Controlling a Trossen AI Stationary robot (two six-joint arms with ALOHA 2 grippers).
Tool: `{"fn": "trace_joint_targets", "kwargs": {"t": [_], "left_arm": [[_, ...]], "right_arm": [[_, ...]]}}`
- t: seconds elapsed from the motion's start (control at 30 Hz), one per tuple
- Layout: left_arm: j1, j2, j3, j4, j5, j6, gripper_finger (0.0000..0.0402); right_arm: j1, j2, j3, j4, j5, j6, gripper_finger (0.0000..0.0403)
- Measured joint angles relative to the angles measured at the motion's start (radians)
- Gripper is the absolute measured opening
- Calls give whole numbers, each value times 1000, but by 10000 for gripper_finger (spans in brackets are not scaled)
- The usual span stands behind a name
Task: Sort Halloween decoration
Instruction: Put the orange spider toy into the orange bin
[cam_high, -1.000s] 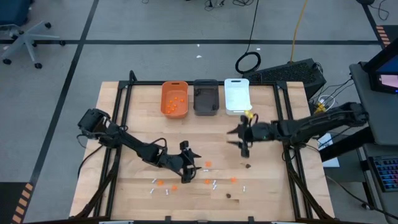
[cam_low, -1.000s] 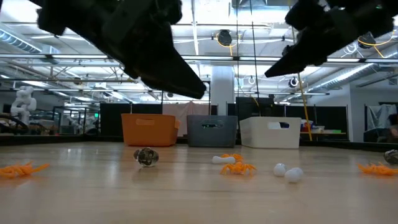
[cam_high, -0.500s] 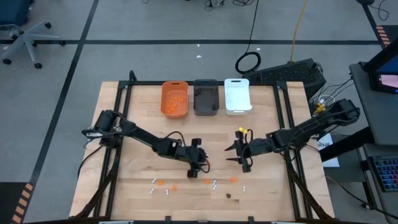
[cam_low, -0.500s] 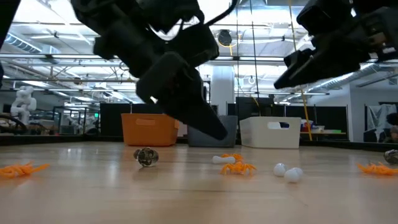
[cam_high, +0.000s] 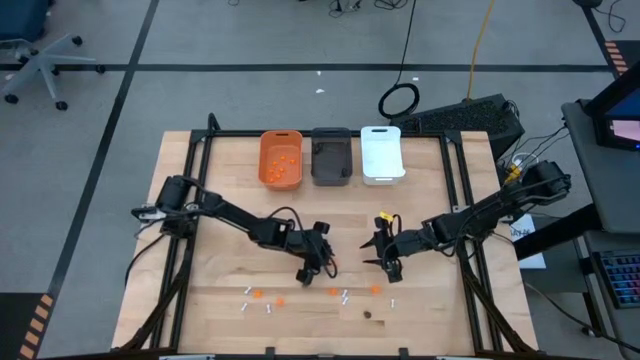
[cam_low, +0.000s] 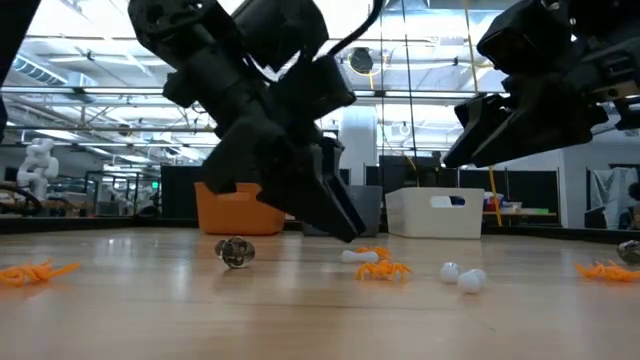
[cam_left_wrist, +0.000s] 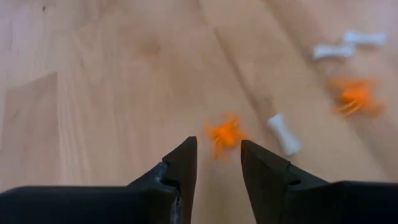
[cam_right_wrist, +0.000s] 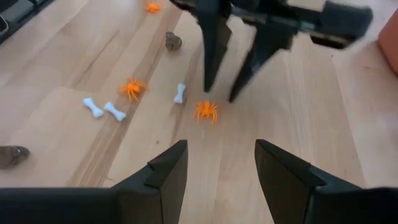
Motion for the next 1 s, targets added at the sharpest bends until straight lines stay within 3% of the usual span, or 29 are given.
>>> {"fn": "trace_joint_targets", "kwargs": {"t": [0.33, 0.53, 0.9, 1.0], "left_arm": [[49, 49, -2, 28, 179, 60, 134], [53, 98, 2, 103, 198, 77, 128], [55, 111, 0, 160, 199, 51, 12], [55, 112, 0, 165, 181, 51, 4]], "right_arm": [[0, 0, 0, 12, 0, -10, 171], [0, 0, 0, 15, 0, -10, 171], [0, 0, 0, 18, 0, -13, 171], [0, 0, 0, 19, 0, -13, 171]]}}
